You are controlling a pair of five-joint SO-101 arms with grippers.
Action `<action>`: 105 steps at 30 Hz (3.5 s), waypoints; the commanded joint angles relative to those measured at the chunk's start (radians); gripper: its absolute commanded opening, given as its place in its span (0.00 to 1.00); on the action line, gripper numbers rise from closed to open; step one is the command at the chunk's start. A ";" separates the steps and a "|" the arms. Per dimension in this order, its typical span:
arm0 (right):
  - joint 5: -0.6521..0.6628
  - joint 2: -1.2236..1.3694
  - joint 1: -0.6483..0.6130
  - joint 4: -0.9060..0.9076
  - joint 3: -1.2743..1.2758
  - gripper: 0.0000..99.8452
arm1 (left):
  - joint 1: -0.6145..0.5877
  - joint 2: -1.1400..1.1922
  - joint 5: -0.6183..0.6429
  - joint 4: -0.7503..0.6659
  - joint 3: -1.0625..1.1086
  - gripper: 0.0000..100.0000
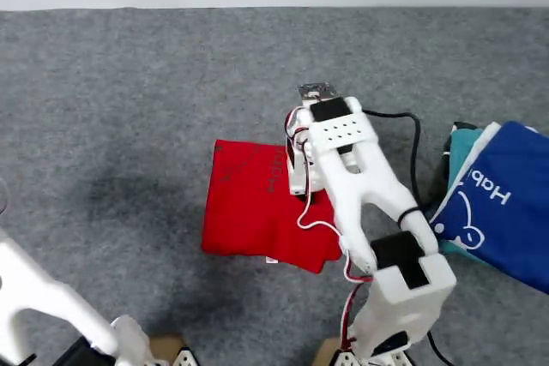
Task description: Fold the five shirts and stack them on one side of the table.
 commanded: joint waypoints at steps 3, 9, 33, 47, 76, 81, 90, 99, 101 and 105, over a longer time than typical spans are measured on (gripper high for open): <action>-0.129 0.110 -0.030 -0.128 -0.055 0.38 | -0.002 -0.017 -0.005 -0.014 -0.005 0.00; -0.169 0.228 -0.088 -0.182 -0.055 0.26 | -0.002 -0.017 -0.005 -0.014 -0.004 0.00; 0.902 0.400 0.179 -0.234 -0.631 0.01 | -0.003 -0.025 -0.009 -0.014 0.061 0.00; 0.562 0.549 0.154 -0.108 -0.950 0.26 | -0.003 -0.021 -0.011 -0.018 0.104 0.00; -0.485 0.503 -0.030 0.317 -1.010 0.42 | -0.023 -0.025 -0.012 -0.018 0.104 0.00; -0.517 0.536 -0.031 0.311 -1.007 0.51 | -0.061 -0.020 -0.043 -0.020 0.104 0.00; -0.577 0.740 -0.042 0.282 -1.010 0.47 | -0.063 -0.025 -0.086 -0.020 0.104 0.00; -0.575 0.852 -0.036 0.225 -1.048 0.47 | -0.063 -0.025 -0.086 -0.015 0.104 0.00; -0.575 0.852 -0.036 0.228 -1.048 0.42 | -0.063 -0.025 -0.086 -0.015 0.104 0.00; -0.574 0.852 -0.035 0.229 -1.046 0.25 | -0.077 -0.026 -0.086 -0.014 0.102 0.00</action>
